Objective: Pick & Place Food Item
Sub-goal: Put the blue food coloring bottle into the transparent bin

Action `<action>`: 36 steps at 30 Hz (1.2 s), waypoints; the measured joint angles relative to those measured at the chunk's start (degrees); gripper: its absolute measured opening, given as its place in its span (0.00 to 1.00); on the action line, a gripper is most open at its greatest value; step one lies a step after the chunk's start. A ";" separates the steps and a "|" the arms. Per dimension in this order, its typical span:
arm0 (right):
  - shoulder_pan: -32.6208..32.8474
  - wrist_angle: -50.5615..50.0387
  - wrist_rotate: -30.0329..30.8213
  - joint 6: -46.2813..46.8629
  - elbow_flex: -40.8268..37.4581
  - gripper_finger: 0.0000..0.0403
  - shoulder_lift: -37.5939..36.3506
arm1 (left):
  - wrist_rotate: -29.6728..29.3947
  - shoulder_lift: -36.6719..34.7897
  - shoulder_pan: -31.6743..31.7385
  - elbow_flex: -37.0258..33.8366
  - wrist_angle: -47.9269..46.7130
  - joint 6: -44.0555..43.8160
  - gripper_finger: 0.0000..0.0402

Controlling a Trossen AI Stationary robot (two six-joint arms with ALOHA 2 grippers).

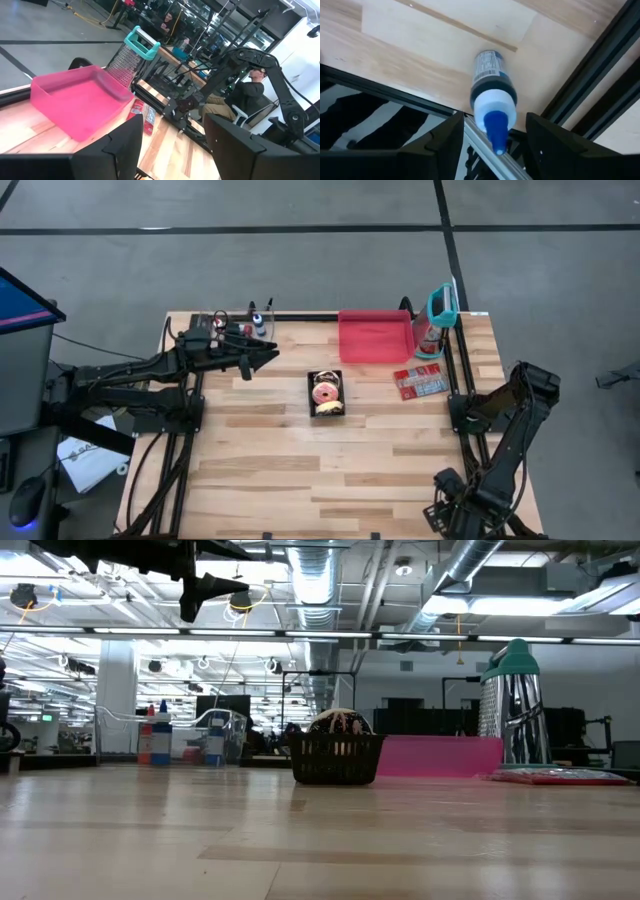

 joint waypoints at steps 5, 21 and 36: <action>-0.06 -1.13 0.07 -0.43 -0.08 0.50 0.00 | 0.00 0.00 0.00 0.00 0.32 -1.22 0.51; 0.73 -0.40 1.48 -0.68 -0.06 0.33 0.00 | 0.17 0.00 -0.15 0.00 1.13 -1.31 0.49; -2.63 -2.56 11.94 -2.65 -1.79 0.25 -1.68 | 5.05 0.00 -0.15 0.00 1.03 -1.47 0.48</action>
